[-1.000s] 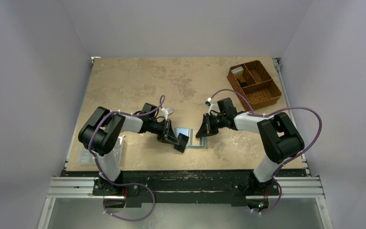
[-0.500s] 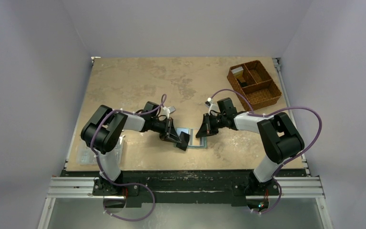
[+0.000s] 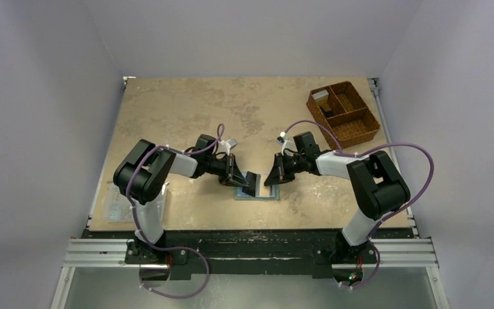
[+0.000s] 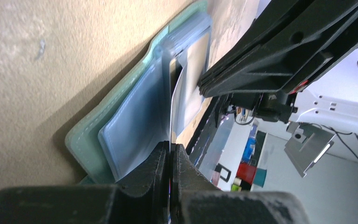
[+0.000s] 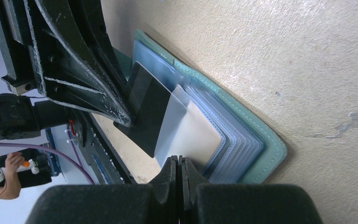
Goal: Put the credit cards into the card holder
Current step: Insert the credit card into the card holder.
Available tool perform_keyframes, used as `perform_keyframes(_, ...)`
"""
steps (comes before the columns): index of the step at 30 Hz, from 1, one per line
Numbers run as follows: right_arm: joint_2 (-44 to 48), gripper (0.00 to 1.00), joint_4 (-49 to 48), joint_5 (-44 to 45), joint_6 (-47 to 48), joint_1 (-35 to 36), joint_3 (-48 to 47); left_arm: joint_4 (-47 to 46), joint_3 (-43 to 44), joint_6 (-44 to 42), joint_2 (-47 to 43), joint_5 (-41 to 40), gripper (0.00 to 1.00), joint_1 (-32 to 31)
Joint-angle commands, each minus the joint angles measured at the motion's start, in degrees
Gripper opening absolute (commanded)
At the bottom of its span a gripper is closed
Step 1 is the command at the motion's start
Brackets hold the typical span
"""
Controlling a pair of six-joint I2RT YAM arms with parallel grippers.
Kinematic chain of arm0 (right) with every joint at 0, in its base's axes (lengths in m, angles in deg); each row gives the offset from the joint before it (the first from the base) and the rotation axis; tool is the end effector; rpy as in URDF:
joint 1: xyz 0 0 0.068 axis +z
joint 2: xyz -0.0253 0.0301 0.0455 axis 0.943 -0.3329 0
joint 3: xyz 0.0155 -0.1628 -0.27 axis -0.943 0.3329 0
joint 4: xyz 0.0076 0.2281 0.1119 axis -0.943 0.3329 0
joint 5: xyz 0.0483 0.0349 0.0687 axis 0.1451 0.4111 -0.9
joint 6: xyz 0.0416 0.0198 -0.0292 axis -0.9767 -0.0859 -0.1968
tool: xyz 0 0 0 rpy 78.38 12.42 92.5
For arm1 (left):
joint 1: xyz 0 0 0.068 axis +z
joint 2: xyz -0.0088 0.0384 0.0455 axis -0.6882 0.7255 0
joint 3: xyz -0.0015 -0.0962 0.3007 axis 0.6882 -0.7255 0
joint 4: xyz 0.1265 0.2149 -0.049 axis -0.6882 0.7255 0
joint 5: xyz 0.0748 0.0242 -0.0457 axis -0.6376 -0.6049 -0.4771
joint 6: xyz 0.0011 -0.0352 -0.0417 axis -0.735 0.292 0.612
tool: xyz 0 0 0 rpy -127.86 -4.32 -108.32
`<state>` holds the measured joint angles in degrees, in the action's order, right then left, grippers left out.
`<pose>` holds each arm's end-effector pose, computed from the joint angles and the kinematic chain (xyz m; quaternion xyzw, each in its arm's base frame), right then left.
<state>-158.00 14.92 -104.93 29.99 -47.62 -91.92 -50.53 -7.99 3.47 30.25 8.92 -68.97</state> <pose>0.2712 0.1412 0.1827 -0.0987 0.8924 0.4233 0.1213 0.2882 -0.1704 0.1484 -0.0092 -0.8475 0.5308 0.0010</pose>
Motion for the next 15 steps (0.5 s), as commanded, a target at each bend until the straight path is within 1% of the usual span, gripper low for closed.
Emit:
perform_keyframes(1,-2.0,0.00,2.0,6.3,3.1,-0.2,0.7,-7.3,-0.1,5.2,0.6,-4.3,0.00,-0.4)
perform_keyframes(4,-2.0,0.00,2.0,6.0,3.1,-0.2,0.6,-10.5,-1.5,8.0,0.4,-5.6,0.00,-0.8)
perform_keyframes(9,-2.1,0.00,2.1,5.9,3.3,-0.2,0.4,-11.3,-2.4,8.5,-0.2,-7.2,0.00,-1.7)
perform_keyframes(15,-2.2,0.00,1.7,5.6,3.1,-0.2,0.8,-15.4,-4.3,11.5,-0.6,-8.6,0.00,-2.5)
